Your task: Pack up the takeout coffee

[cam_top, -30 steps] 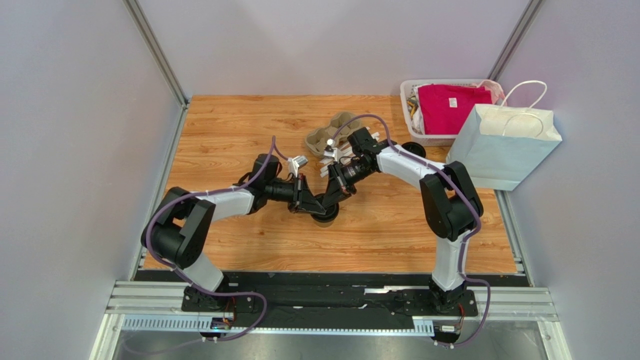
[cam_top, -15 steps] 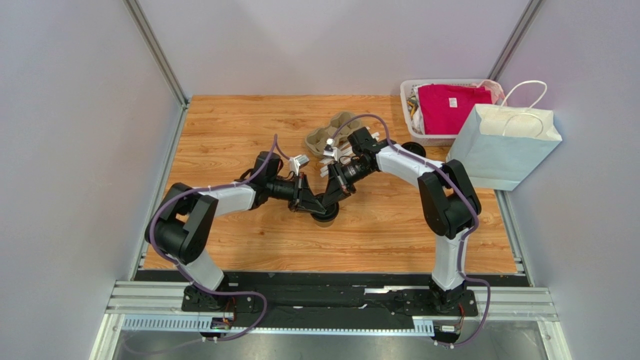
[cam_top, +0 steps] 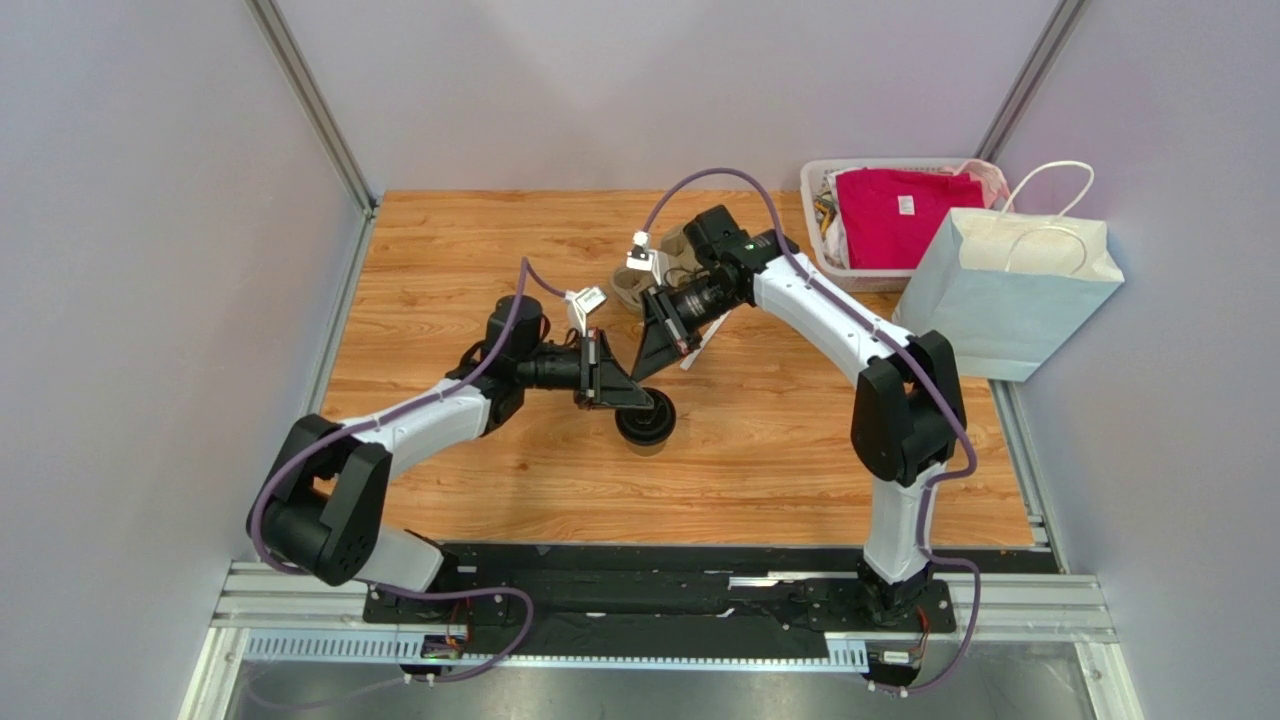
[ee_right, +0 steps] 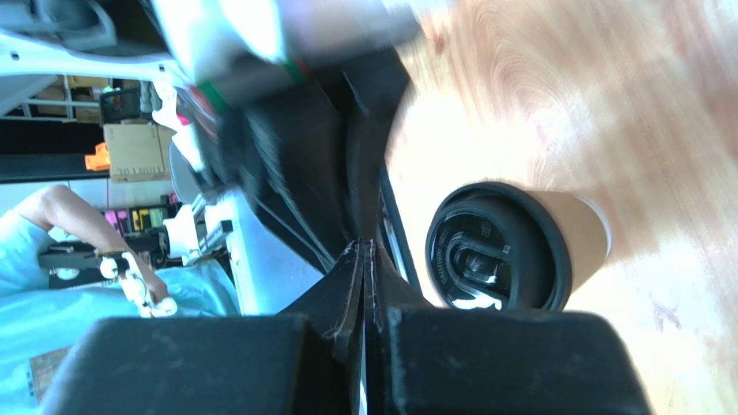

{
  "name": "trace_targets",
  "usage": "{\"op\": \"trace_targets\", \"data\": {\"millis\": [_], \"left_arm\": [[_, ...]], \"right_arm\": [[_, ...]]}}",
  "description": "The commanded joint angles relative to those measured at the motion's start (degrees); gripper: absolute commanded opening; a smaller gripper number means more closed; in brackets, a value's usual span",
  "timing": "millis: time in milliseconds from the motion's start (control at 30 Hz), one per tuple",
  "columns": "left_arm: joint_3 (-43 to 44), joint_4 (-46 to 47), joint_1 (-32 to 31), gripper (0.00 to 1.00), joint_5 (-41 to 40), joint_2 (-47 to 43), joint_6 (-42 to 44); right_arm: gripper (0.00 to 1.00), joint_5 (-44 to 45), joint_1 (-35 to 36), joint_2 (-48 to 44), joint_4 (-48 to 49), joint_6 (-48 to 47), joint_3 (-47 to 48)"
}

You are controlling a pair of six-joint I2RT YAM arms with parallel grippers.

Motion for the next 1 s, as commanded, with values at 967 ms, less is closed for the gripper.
{"op": "trace_targets", "data": {"millis": [967], "left_arm": [[8.49, -5.52, 3.34, 0.0, -2.7, 14.64, 10.58]], "right_arm": [[0.01, 6.62, 1.85, -4.15, 10.34, 7.23, -22.8]]}}
